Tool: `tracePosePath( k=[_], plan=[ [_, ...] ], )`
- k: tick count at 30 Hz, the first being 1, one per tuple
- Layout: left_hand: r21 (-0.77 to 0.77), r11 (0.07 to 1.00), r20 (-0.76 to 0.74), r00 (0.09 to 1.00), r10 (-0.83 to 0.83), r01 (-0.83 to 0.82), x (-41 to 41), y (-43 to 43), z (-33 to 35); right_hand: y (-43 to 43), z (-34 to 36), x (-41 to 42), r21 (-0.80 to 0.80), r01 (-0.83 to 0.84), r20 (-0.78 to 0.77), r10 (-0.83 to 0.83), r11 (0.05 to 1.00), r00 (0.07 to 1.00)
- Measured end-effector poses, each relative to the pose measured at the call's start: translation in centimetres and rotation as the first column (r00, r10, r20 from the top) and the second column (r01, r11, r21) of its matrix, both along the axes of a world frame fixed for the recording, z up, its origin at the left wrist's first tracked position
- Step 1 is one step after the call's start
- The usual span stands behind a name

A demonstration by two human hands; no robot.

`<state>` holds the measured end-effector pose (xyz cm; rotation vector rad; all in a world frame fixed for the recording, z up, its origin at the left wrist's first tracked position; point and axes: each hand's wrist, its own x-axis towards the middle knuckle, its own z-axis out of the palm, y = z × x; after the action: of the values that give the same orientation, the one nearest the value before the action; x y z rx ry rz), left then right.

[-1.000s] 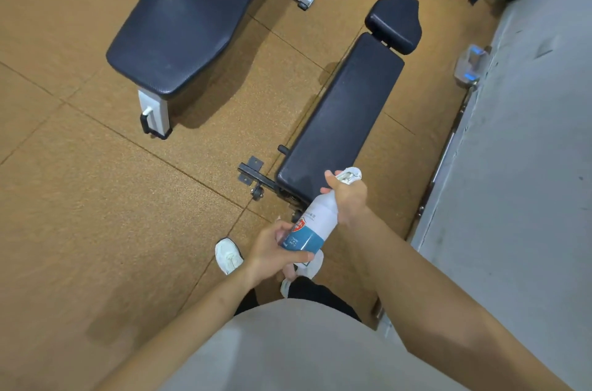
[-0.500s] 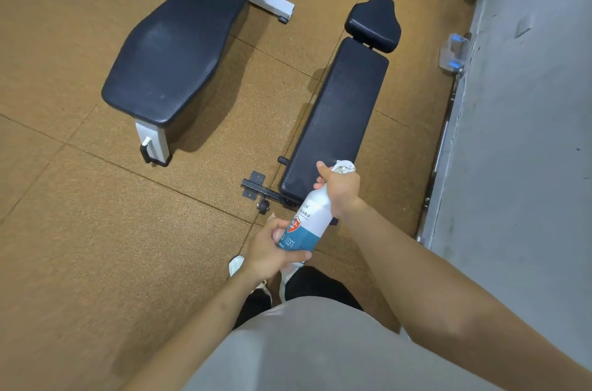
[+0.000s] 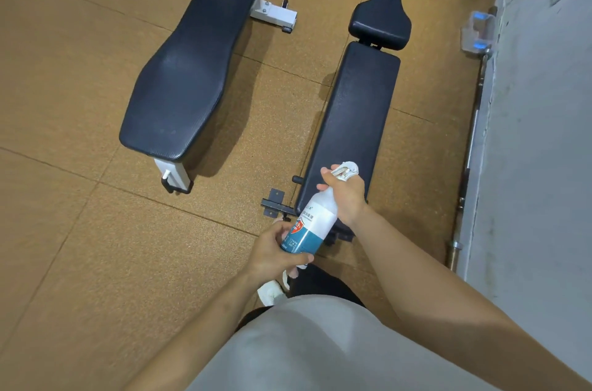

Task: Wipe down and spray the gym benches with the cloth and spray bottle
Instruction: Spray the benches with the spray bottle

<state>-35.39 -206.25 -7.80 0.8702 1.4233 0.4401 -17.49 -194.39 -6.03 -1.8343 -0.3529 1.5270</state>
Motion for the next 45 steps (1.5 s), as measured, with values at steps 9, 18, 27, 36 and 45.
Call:
tracePosePath(
  k=[9, 18, 27, 36, 45],
  plan=[
    [0.017, 0.989, -0.012, 0.989, -0.147, 0.147, -1.2, 7.7, -2.4, 5.6, -0.3, -1.4, 0.060, 0.128, 0.093, -0.133, 0.990, 0.987],
    [0.008, 0.914, 0.070, 0.911, -0.406, 0.407, -6.3, 11.8, -4.2, 5.4, -0.2, -6.4, 0.087, 0.218, 0.266, -0.233, 0.972, 0.935],
    [-0.006, 0.793, 0.124, 0.787, -0.604, 0.609, -12.7, 13.1, -3.8, 3.3, 1.2, -11.8, 0.002, 0.408, 0.367, -0.381, 0.913, 0.849],
    [0.003, 0.758, 0.093, 0.755, -0.650, 0.652, -15.4, 12.1, -2.9, 2.2, 1.7, -14.3, -0.040, 0.501, 0.368, -0.453, 0.865, 0.812],
    [0.001, 0.705, 0.085, 0.702, -0.707, 0.709, -15.2, 12.6, -2.5, 1.6, 2.3, -13.7, -0.027, 0.540, 0.355, -0.497, 0.841, 0.792]
  ],
)
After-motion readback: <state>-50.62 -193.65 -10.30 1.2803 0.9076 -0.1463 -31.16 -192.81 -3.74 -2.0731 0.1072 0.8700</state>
